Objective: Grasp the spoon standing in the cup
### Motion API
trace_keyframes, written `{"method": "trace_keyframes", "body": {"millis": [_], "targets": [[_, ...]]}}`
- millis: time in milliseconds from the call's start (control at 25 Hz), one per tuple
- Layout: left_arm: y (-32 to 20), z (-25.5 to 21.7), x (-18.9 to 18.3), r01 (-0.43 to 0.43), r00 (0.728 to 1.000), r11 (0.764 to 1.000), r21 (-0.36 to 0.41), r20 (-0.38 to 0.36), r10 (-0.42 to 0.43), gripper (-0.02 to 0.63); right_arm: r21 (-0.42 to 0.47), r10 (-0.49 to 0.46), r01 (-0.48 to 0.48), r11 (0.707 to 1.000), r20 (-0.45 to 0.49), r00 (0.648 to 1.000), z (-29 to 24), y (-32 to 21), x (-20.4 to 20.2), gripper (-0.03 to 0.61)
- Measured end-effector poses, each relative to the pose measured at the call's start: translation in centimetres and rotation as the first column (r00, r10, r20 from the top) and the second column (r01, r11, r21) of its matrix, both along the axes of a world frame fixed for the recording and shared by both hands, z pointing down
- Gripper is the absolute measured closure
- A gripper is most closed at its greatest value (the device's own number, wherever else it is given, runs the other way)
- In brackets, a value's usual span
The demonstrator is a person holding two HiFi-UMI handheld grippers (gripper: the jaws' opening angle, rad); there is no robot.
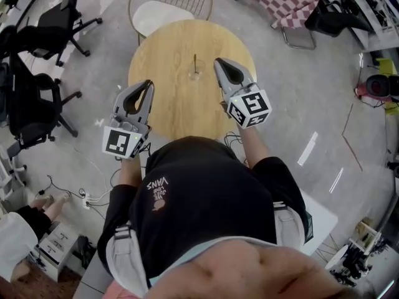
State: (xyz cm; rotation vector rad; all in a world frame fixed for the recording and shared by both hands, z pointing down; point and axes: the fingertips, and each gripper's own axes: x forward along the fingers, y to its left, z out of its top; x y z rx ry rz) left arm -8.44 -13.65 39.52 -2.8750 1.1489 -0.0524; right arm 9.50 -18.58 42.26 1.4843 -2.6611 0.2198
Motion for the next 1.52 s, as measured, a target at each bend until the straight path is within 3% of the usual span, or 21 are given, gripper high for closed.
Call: {"method": "trace_keyframes", "body": {"millis": [880, 1520], "targets": [[-0.9, 1.0, -0.6, 0.062, 0.998, 0.997, -0.042, 0.016, -0.061, 0.591, -0.114, -0.08, 0.077, 0.991, -0.028, 0.996, 6.4, -4.5, -1.7, 0.58], [-0.8, 1.4, -0.8, 0.09, 0.996, 0.995, -0.053, 0.028, -0.089, 0.591, -0.171, -0.234, 0.214, 0.962, -0.111, 0.966, 10.5, -5.4, -3.6, 0.58]]}}
